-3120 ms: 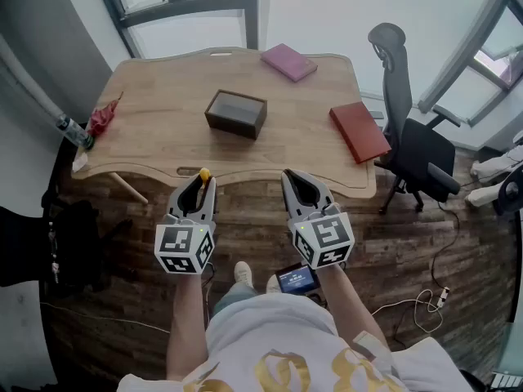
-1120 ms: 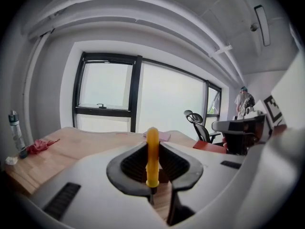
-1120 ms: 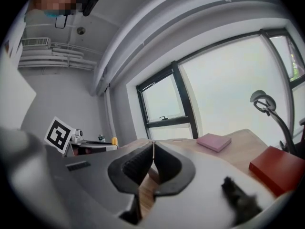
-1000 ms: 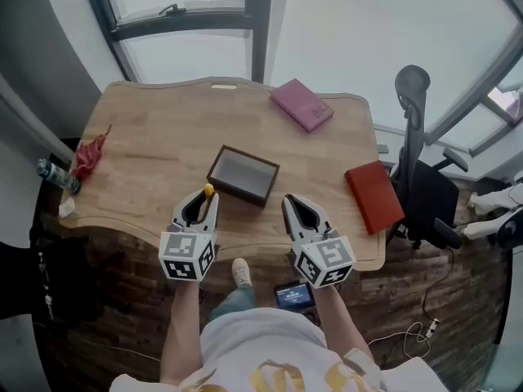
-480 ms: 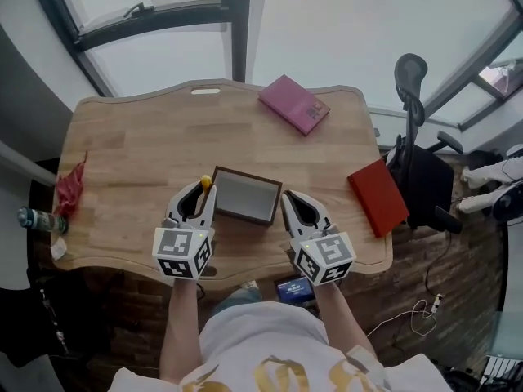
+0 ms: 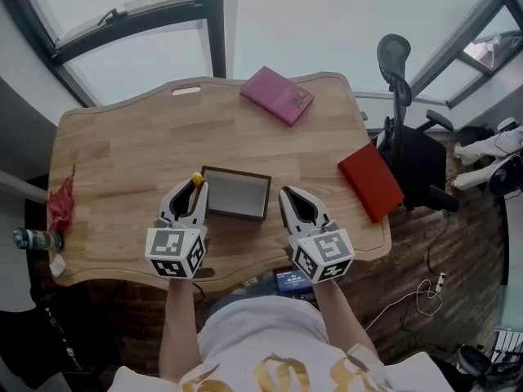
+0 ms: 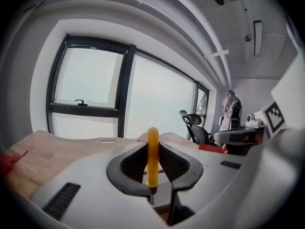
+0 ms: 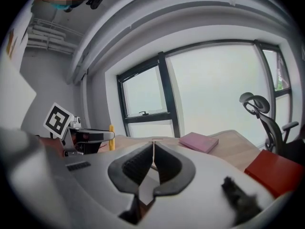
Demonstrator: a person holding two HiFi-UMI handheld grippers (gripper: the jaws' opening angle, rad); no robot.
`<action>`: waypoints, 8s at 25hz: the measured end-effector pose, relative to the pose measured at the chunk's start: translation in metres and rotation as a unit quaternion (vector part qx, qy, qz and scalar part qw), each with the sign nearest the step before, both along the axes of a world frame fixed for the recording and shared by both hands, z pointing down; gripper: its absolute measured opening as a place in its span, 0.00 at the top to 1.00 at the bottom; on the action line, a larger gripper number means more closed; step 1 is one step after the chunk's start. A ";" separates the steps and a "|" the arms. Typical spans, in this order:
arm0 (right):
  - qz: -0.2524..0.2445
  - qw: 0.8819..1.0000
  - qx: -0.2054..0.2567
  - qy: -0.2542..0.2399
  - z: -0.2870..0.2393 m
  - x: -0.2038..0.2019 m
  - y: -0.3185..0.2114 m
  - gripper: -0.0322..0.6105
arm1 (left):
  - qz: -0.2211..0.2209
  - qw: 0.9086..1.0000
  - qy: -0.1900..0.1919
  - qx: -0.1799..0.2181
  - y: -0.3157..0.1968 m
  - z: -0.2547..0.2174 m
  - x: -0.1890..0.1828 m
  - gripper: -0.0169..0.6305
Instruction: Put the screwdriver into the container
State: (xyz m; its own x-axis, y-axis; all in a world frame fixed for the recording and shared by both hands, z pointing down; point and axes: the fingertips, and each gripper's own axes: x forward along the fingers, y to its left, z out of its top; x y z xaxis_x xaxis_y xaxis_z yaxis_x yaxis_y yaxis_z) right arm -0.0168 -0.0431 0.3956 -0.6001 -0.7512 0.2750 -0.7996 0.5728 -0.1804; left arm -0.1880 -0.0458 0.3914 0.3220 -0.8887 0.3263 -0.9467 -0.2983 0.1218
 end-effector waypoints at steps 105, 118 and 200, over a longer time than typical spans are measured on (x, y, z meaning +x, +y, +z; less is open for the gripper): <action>0.019 0.990 -0.139 -0.025 0.115 0.017 -0.077 0.90 | 0.275 0.908 -0.195 -0.250 -0.044 0.167 0.070 0.85; 0.032 0.988 -0.149 -0.025 0.125 0.035 -0.083 0.90 | 0.318 0.882 -0.204 -0.281 -0.041 0.186 0.089 0.85; 0.028 0.979 -0.199 -0.015 0.163 0.056 -0.087 0.90 | 0.430 0.756 -0.232 -0.436 -0.004 0.243 0.120 0.84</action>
State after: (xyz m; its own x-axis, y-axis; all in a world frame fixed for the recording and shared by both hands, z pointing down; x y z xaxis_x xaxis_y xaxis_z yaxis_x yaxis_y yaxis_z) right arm 0.0391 -0.1298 0.5588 -0.5731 -0.6201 0.5358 -0.8189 0.4075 -0.4043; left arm -0.0683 -0.0496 0.6343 0.3293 0.2012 0.9225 -0.4495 -0.8258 0.3406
